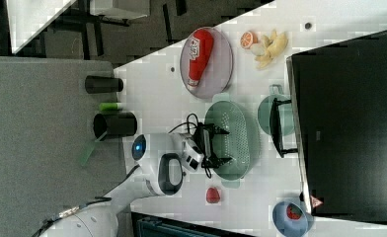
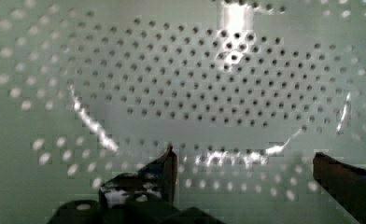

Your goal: Drag strainer right to left.

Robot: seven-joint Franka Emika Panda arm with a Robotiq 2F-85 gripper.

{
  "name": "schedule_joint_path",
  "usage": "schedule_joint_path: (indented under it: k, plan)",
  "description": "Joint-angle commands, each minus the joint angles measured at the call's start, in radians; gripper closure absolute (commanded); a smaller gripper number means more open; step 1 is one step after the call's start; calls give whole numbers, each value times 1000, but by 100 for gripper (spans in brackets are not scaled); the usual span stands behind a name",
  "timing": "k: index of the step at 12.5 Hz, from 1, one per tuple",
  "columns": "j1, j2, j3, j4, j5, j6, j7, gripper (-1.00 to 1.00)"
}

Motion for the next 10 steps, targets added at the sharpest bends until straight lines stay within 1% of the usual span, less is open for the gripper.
schedule_joint_path:
  k: [1, 4, 8, 10]
  plan:
    - [34, -18, 31, 14, 16, 23, 55, -100]
    - [67, -17, 56, 20, 47, 14, 56, -100]
    - [127, -14, 74, 33, 138, 1, 57, -100]
    - [165, -8, 75, 49, 180, -18, 56, -100]
